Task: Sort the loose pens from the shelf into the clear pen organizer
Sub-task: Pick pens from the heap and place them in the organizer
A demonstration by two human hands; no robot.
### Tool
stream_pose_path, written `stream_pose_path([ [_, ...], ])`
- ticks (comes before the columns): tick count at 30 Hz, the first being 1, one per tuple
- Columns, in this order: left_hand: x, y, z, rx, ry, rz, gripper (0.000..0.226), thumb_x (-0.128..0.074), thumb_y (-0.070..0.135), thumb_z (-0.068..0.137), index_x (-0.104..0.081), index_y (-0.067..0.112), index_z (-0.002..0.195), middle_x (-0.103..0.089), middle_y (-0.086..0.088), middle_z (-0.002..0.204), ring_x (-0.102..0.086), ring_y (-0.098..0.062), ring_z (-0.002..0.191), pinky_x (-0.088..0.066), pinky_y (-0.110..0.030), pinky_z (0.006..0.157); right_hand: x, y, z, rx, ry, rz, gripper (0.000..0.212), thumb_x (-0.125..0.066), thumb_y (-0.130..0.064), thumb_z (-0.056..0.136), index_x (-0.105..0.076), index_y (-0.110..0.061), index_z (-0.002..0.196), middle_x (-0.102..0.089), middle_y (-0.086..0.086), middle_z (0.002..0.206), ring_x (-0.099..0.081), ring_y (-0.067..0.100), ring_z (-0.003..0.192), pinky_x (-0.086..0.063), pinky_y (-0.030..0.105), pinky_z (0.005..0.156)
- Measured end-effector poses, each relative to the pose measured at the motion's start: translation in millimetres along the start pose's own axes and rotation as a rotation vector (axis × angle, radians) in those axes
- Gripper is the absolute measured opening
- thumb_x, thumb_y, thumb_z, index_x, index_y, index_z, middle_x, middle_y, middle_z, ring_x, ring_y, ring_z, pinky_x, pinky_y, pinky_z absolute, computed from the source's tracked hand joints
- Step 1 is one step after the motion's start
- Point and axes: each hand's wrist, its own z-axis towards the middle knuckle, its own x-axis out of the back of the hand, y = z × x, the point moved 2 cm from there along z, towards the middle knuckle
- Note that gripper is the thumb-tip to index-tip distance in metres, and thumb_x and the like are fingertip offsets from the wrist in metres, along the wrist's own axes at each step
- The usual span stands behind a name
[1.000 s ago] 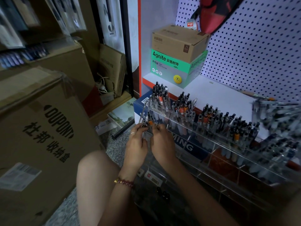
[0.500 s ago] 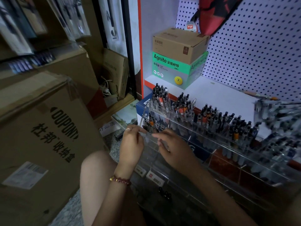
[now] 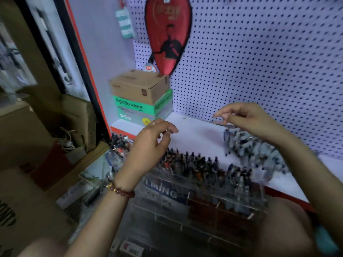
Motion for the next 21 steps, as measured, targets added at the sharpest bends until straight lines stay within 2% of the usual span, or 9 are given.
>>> stream_pose_path([
  [2,-22.2,2.6,18.0,0.011,-0.053,-0.07,0.02,-0.048,0.009,0.093,-0.065,0.019,0.097,-0.059,0.013,0.094,-0.056,-0.003,0.083,-0.04,-0.013,0.066,15.4,34.2,13.7,-0.076,-0.024,-0.057,0.019,-0.053,-0.003,0.095,-0.068,-0.014,0.096,-0.064,-0.021,0.065,-0.057,-0.01,0.057,-0.041,0.008,0.062],
  [3,-34.0,3.0,26.0,0.02,-0.082,-0.097,0.021,-0.049,0.006,0.094,-0.064,0.021,0.096,-0.062,0.009,0.094,-0.057,-0.005,0.085,-0.042,-0.013,0.067,20.9,51.6,20.5,-0.105,-0.037,-0.106,0.019,-0.053,-0.003,0.095,-0.068,-0.015,0.095,-0.065,-0.019,0.073,-0.059,-0.011,0.062,-0.044,0.014,0.065],
  [5,-57.2,2.3,39.6,0.032,-0.133,-0.106,0.024,-0.051,0.004,0.094,-0.063,0.025,0.095,-0.064,0.006,0.095,-0.059,-0.008,0.087,-0.043,-0.014,0.068,28.8,92.2,36.3,-0.165,-0.061,-0.24,0.016,-0.054,-0.006,0.095,-0.07,-0.01,0.092,-0.07,0.001,0.088,-0.063,-0.004,0.075,-0.05,0.027,0.072],
  [7,-78.2,1.3,50.0,0.042,-0.176,-0.085,0.027,-0.051,0.004,0.094,-0.063,0.028,0.095,-0.064,0.009,0.094,-0.059,-0.006,0.086,-0.042,-0.011,0.068,30.0,127.6,51.4,-0.224,-0.101,-0.361,0.019,-0.054,-0.011,0.096,-0.067,0.003,0.095,-0.069,0.018,0.098,-0.066,0.005,0.084,-0.051,0.03,0.076],
  [10,-103.6,-0.5,59.6,0.03,-0.227,-0.029,0.025,-0.052,0.006,0.094,-0.064,0.027,0.099,-0.064,0.011,0.094,-0.06,-0.006,0.087,-0.044,-0.014,0.072,22.7,162.7,71.5,-0.314,-0.139,-0.572,0.017,-0.055,-0.019,0.097,-0.067,-0.016,0.107,-0.067,0.005,0.111,-0.063,0.025,0.095,-0.052,0.038,0.084],
  [13,-117.3,-7.5,62.4,0.049,-0.28,0.001,0.025,-0.051,0.007,0.094,-0.059,0.024,0.111,-0.06,0.013,0.097,-0.056,-0.002,0.084,-0.048,-0.021,0.072,17.9,177.9,87.8,-0.359,-0.262,-0.692,0.026,-0.055,-0.021,0.096,-0.067,-0.016,0.118,-0.065,-0.005,0.103,-0.058,0.015,0.081,-0.048,0.027,0.071],
  [16,-119.8,-16.4,63.2,0.101,-0.299,-0.013,0.03,-0.051,0.009,0.095,-0.052,0.027,0.119,-0.056,0.015,0.1,-0.054,-0.003,0.082,-0.047,-0.021,0.069,14.0,186.9,97.0,-0.388,-0.37,-0.741,0.025,-0.057,-0.024,0.095,-0.07,-0.015,0.114,-0.067,0.002,0.112,-0.06,0.02,0.091,-0.048,0.03,0.079],
  [18,-119.3,-19.2,63.4,0.121,-0.299,-0.039,0.029,-0.051,0.01,0.095,-0.052,0.03,0.116,-0.057,0.014,0.099,-0.055,-0.004,0.082,-0.048,-0.023,0.069,13.8,189.0,102.2,-0.379,-0.351,-0.754,0.019,-0.058,-0.017,0.092,-0.073,-0.014,0.104,-0.068,0.005,0.104,-0.061,0.021,0.085,-0.05,0.031,0.074],
  [21,-120.2,-19.4,63.2,0.134,-0.312,-0.095,0.028,-0.051,0.01,0.096,-0.053,0.035,0.108,-0.061,0.012,0.097,-0.059,-0.009,0.085,-0.052,-0.029,0.072,20.8,181.5,104.0,-0.313,-0.233,-0.779,0.018,-0.049,-0.008,0.092,-0.066,-0.011,0.096,-0.063,0.012,0.088,-0.048,0.019,0.065,-0.037,0.027,0.056],
])
